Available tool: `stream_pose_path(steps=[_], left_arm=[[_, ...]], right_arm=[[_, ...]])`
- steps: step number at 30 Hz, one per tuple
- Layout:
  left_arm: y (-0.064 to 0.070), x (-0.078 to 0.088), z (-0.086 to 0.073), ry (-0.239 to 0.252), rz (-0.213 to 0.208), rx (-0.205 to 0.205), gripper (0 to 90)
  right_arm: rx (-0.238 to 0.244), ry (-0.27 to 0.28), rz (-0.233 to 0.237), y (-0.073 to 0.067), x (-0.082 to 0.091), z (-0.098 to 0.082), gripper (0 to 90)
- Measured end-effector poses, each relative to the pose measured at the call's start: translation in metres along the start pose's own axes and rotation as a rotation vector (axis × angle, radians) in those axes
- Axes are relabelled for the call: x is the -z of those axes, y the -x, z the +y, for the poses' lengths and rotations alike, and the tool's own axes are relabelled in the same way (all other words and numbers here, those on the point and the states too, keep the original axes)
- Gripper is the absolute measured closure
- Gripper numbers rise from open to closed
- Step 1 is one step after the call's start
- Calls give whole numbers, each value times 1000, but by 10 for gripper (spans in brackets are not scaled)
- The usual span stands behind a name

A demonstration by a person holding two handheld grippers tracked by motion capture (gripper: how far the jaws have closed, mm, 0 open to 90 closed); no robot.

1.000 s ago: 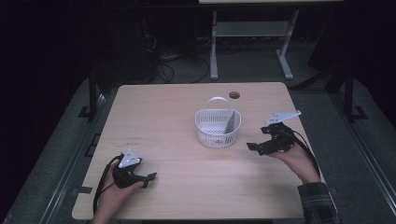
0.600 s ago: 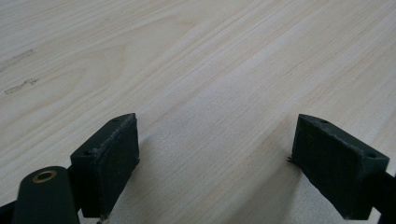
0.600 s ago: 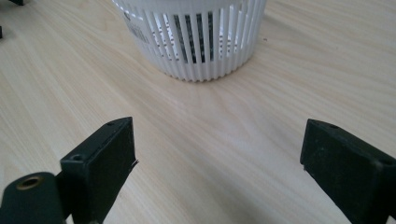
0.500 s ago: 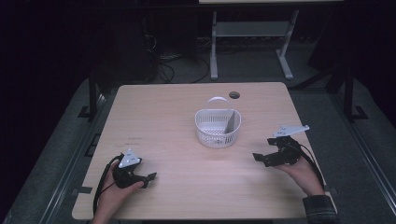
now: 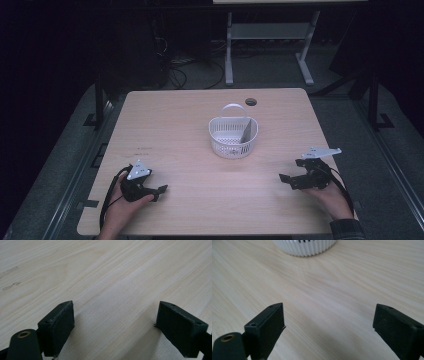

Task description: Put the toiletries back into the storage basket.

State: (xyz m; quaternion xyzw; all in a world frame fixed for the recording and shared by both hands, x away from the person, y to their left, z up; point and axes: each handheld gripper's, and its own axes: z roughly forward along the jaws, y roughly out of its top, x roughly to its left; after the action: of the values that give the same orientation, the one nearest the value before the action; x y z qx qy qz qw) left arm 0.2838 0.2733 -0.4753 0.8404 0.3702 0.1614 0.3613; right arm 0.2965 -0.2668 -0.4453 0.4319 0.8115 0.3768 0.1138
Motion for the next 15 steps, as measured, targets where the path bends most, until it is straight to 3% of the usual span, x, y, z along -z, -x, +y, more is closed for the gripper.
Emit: stream_pose_path(steps=[15], left_arm=[[0, 0, 0, -1, 1, -4, 138]], right_arm=[[-33, -70, -82, 8, 1, -38, 96]])
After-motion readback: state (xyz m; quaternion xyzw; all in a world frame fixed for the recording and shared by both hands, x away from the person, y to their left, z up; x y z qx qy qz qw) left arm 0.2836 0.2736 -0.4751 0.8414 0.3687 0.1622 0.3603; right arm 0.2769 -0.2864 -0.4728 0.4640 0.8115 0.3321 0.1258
